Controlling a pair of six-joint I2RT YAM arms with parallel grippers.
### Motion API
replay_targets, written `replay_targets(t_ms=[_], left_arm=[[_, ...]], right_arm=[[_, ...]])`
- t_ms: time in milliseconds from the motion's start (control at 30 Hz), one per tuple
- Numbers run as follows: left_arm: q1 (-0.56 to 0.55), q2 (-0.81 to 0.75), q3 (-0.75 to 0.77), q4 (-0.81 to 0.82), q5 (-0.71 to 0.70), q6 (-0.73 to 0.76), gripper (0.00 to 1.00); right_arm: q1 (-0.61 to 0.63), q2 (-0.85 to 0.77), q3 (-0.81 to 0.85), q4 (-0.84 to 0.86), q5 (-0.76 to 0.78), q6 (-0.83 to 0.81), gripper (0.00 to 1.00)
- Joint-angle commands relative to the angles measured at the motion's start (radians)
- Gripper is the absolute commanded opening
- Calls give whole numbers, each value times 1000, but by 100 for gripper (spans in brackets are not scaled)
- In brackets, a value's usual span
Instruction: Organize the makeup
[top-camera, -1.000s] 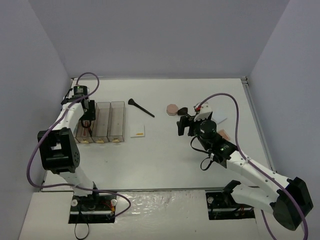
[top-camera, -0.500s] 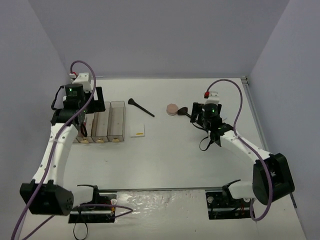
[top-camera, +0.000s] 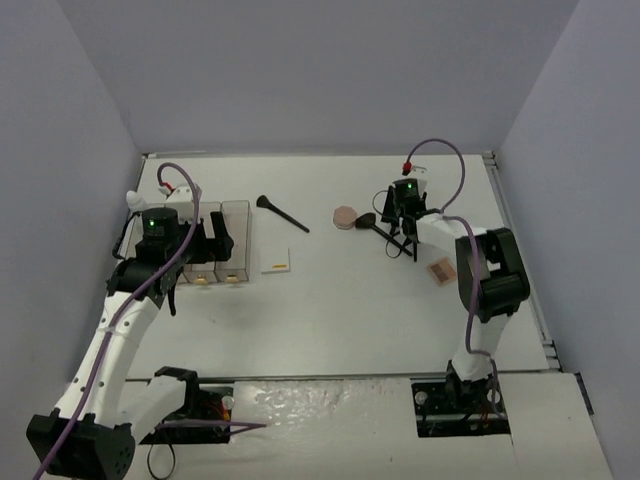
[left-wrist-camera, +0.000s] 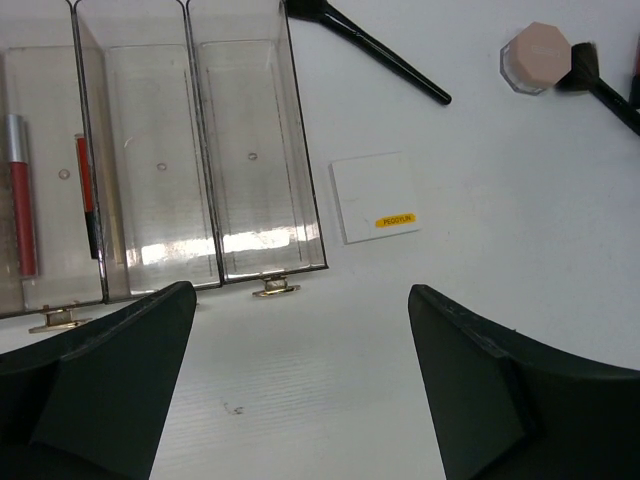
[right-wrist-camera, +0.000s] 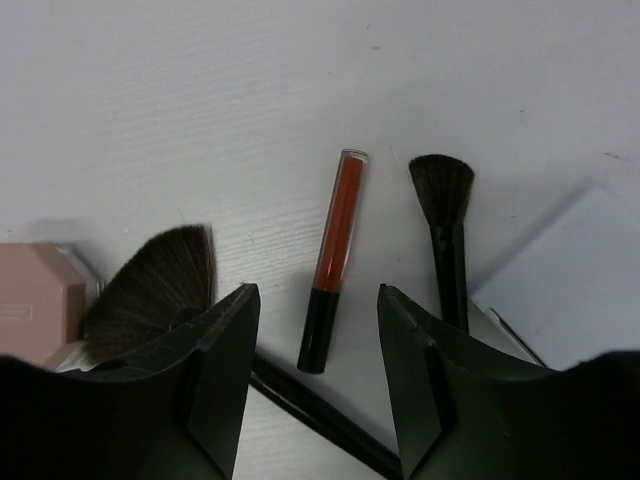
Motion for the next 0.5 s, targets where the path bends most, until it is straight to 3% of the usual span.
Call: replay_targets(t_ms=[0, 267, 333, 467], left_arm=[[17, -24, 43, 68, 41, -28, 86], [104, -19, 17, 125, 145, -81, 86], [108, -17, 19, 127, 150, -82, 86], [107, -17, 12, 143, 166, -89, 87]], right_arm=[[-4, 91, 96, 31, 1, 67, 46], [-4, 140, 110, 18, 30, 76, 35], [-4, 147, 111, 17, 32, 69, 28], [-4, 140, 119, 17, 37, 52, 2]])
